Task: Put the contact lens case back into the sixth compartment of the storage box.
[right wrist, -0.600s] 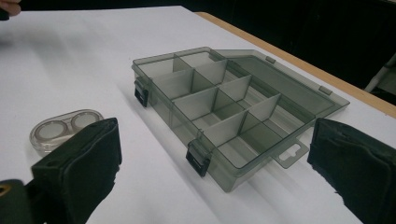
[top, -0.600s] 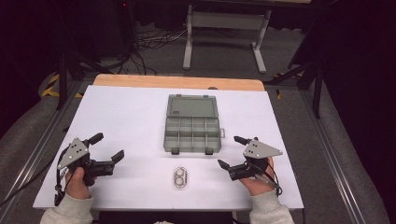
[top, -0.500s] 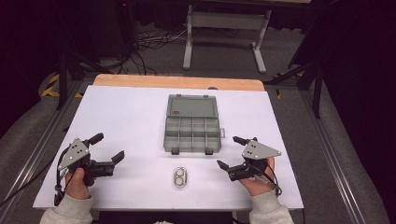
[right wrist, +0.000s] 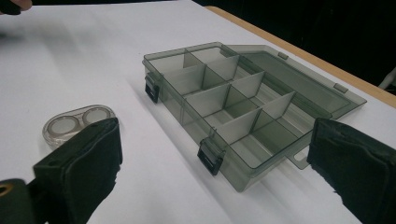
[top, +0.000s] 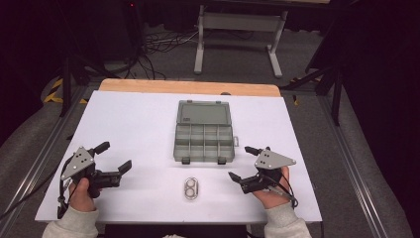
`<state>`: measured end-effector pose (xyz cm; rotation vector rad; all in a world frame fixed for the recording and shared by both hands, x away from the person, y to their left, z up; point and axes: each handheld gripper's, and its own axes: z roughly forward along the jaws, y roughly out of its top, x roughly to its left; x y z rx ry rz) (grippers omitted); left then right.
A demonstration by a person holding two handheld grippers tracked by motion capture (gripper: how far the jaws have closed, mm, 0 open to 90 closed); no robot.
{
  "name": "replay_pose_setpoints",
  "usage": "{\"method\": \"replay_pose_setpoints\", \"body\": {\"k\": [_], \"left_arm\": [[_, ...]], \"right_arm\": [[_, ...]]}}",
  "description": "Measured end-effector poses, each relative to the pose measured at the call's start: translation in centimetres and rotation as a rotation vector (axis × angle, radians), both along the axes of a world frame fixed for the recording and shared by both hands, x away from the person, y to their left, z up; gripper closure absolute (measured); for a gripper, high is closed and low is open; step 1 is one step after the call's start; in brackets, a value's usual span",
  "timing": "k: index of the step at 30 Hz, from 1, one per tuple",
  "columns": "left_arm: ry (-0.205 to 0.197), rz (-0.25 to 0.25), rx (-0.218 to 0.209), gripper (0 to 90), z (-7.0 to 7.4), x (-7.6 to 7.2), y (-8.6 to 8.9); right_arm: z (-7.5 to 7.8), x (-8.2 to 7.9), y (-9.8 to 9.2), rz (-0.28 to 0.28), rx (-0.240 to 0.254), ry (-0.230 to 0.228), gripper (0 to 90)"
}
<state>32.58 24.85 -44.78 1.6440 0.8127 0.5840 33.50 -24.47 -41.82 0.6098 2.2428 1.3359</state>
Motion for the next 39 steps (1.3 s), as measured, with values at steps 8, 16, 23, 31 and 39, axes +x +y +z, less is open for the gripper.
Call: {"method": "replay_pose_setpoints", "body": {"k": [8, 16, 23, 31, 39], "left_arm": [[0.002, 0.001, 0.003, 0.2, 0.1, 0.0, 0.0], [0.002, 0.001, 0.001, 0.1, 0.1, -0.1, 0.0], [0.004, 0.001, 0.004, 0.2, 0.1, -0.1, 0.1], [0.000, -0.002, -0.004, 0.1, 0.1, 0.0, 0.1], [0.000, -0.002, -0.003, 0.1, 0.2, 0.0, 0.2]], "right_arm": [[0.0, 0.1, 0.5, 0.023, 0.002, 0.010, 3.7], [0.5, 0.5, 1.9, 0.065, 0.002, 0.019, 3.7], [1.3, 1.2, 3.8, 0.130, 0.015, 0.022, 3.6], [1.6, 1.9, 6.0, 0.176, 0.005, 0.027, 3.6], [1.8, 2.3, 7.7, 0.215, -0.009, 0.023, 3.6]]}}
